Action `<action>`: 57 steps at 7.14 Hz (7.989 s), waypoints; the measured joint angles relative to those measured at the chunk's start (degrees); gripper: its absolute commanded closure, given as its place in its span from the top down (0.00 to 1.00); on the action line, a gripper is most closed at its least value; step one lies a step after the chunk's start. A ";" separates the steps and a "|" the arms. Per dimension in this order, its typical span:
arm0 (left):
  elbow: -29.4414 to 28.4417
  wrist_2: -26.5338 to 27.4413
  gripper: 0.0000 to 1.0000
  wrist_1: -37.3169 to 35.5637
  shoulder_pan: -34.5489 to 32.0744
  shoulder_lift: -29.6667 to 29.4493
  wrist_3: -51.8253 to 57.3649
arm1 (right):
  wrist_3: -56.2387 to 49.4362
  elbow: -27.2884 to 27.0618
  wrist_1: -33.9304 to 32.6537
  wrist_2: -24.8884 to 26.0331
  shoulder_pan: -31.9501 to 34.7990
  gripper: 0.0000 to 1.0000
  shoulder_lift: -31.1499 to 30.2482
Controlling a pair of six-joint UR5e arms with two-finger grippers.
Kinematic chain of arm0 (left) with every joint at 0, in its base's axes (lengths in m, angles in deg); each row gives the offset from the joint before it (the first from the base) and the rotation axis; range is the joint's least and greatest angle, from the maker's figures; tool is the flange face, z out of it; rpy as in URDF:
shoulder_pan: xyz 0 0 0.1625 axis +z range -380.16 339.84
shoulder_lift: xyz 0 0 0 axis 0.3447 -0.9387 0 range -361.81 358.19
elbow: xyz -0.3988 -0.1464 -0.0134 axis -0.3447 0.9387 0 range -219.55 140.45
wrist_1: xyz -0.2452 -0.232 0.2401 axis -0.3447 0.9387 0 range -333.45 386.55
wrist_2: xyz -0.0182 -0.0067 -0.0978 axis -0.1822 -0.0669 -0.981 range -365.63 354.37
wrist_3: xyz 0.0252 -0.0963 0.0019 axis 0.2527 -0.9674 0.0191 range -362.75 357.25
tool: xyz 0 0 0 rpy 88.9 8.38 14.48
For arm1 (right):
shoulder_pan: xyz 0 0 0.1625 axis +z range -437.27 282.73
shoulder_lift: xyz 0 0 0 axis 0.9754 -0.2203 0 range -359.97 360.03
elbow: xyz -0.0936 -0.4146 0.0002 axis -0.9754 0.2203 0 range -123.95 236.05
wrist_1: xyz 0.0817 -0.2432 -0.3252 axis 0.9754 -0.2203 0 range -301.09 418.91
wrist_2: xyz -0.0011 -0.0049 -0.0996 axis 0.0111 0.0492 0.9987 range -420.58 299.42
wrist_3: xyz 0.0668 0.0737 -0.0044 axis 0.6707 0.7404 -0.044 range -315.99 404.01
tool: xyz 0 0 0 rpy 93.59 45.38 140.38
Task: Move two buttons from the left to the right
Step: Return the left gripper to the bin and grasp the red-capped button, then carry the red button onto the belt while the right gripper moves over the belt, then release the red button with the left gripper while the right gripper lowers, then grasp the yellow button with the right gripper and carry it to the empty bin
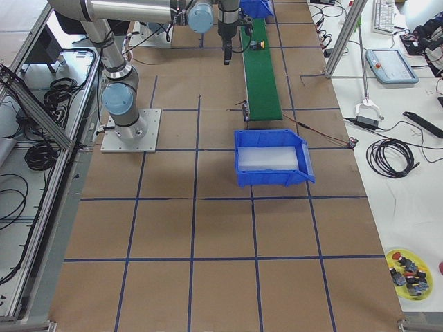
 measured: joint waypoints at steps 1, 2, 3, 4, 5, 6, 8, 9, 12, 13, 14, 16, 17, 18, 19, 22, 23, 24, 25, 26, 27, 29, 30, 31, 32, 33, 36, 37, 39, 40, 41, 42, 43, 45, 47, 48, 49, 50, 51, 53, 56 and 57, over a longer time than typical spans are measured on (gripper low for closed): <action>0.19 -0.01 0.38 0.00 0.00 0.29 0.11 | -0.01 -0.02 -0.20 -0.02 0.00 1.00 0.19; 0.21 -0.21 0.26 0.07 0.05 0.48 0.25 | -0.04 -0.03 -0.78 -0.03 0.00 1.00 0.58; 0.21 -1.00 0.18 0.30 0.07 0.76 0.42 | -0.07 -0.02 -1.94 -0.02 0.00 1.00 1.41; 0.23 -1.95 0.13 0.60 0.09 1.16 0.52 | -0.08 -0.01 -3.42 0.00 0.00 1.00 2.48; -0.11 -2.39 0.13 0.89 0.12 1.45 0.74 | -0.05 0.00 -4.92 0.00 0.00 1.00 3.59; -0.83 -2.57 0.13 1.82 0.13 1.86 1.11 | -0.07 0.00 -6.24 0.02 0.00 1.00 4.56; -1.69 -2.57 0.13 5.79 0.20 4.94 1.50 | -0.29 0.04 -8.04 0.26 0.00 1.00 5.71; -1.84 -2.50 0.14 9.07 0.22 7.74 1.54 | -0.42 0.03 -9.42 0.44 0.00 1.00 6.12; -3.34 -2.08 0.14 20.96 0.11 17.04 1.34 | -0.05 0.06 -11.57 0.46 0.00 1.00 7.44; -4.32 -2.06 0.14 23.72 -0.12 18.26 0.93 | 0.05 0.04 -12.66 0.42 0.00 1.00 7.89; -4.85 -2.31 0.14 24.95 -0.76 18.41 -0.35 | 0.07 0.01 -13.86 0.39 0.00 1.00 8.65; -5.11 -2.76 0.14 25.04 -4.48 17.61 -6.19 | -0.01 0.03 -16.85 0.15 0.00 1.00 10.52; -5.13 -2.74 0.14 24.87 -7.51 17.41 -9.67 | -0.05 0.04 -18.08 0.04 0.00 1.00 11.31; -5.08 -2.61 0.14 24.80 -10.62 17.30 -13.23 | -0.06 0.06 -19.03 -0.06 0.00 1.00 12.00; -5.00 -2.37 0.14 24.75 -13.79 17.13 -16.77 | -0.08 0.08 -19.86 -0.12 0.00 1.00 12.55; -4.17 -2.06 0.14 24.20 -19.46 16.12 -22.98 | -0.10 0.09 -21.69 -0.09 0.00 1.00 13.88; -3.69 -2.12 0.14 23.58 -19.93 15.14 -24.05 | -0.11 0.09 -22.06 -0.09 0.00 1.00 14.18; -3.35 -2.15 0.14 23.21 -20.19 13.75 -24.94 | -0.13 0.09 -22.22 -0.08 0.00 1.00 14.34; -3.08 -2.17 0.14 23.07 -20.53 12.59 -25.77 | -0.17 0.09 -22.27 -0.08 0.00 1.00 14.49; -2.86 -2.17 0.14 22.53 -20.95 11.71 -26.09 | -0.27 0.12 -22.29 -0.08 0.00 1.00 14.71; -2.66 -2.17 0.14 20.94 -21.30 10.28 -25.50 | -0.45 0.13 -22.32 -0.08 0.00 1.00 15.00; -2.37 -2.09 0.14 16.54 -21.67 7.08 -22.31 | -0.61 0.13 -24.29 -0.02 0.00 1.00 16.35; -2.30 -1.97 0.15 14.63 -21.69 6.21 -21.03 | -0.59 0.29 -26.68 -0.01 0.00 1.00 17.77; -2.31 -1.83 0.25 13.60 -21.65 5.80 -20.37 | -0.46 0.59 -28.50 0.00 0.02 1.00 19.19; -2.31 -1.77 0.49 12.67 -21.58 5.57 -20.15 | -0.31 0.83 -30.17 -0.03 0.04 1.00 20.38; -2.29 -1.75 0.99 11.70 -21.53 5.32 -20.33 | -0.21 1.25 -31.30 -0.13 -0.04 1.00 21.34; -2.46 -1.74 1.00 11.34 -21.45 5.17 -21.61 | 0.00 2.62 -31.57 -1.09 -0.68 1.00 22.76; -3.04 -1.66 1.00 11.80 -21.42 5.65 -21.75 | -0.10 2.62 -31.59 -1.59 -1.21 1.00 22.90; -4.36 -1.63 1.00 15.28 -21.33 8.79 -21.82 | -0.13 2.77 -31.84 -1.89 -2.34 1.00 23.58; -4.54 -1.72 1.00 18.63 -21.33 11.86 -21.82 | 0.01 3.00 -31.96 -1.91 -2.58 1.00 24.15; -4.46 -1.92 1.00 22.10 -21.40 15.33 -21.84 | 0.21 3.18 -32.05 -1.90 -2.67 1.00 24.52; -3.94 -2.14 1.00 25.51 -21.58 19.26 -22.43 | 0.79 3.28 -31.98 -1.87 -2.68 1.00 24.64; -3.26 -2.34 1.00 28.99 -21.83 23.10 -24.21 | 1.62 3.29 -31.82 -1.87 -2.64 1.00 24.65; -3.23 -2.94 1.00 36.53 -22.76 29.01 -29.12 | 3.57 3.25 -31.80 -2.60 -2.26 1.00 25.14; -3.41 -2.35 1.00 39.58 -25.74 31.39 -30.59 | 8.21 3.18 -31.95 -3.11 -1.27 0.99 25.83; -3.11 -2.28 1.00 39.80 -26.62 31.70 -30.68 | 10.39 3.17 -32.08 -3.94 -0.75 0.99 26.21; -2.83 -2.24 1.00 39.73 -26.97 31.67 -30.74 | 11.39 3.21 -32.24 -5.41 -0.55 0.99 26.75; -2.71 -2.20 1.00 39.56 -27.12 31.44 -30.77 | 11.75 3.34 -32.39 -6.50 -0.48 0.98 27.40; -2.68 -2.18 1.00 39.48 -27.15 31.29 -30.74 | 11.81 3.60 -32.52 -6.70 -0.46 0.90 28.03; -2.68 -2.18 1.00 39.38 -27.19 31.21 -30.65 | 11.54 4.06 -32.56 -4.63 -0.44 0.43 29.31; -2.72 -2.17 1.00 39.35 -27.19 31.02 -30.59 | 9.57 4.20 -30.85 3.42 -0.54 0.01 29.27; -2.74 -2.15 1.00 39.33 -27.19 30.94 -30.56 | 8.79 4.54 -29.22 4.16 -0.61 0.01 28.67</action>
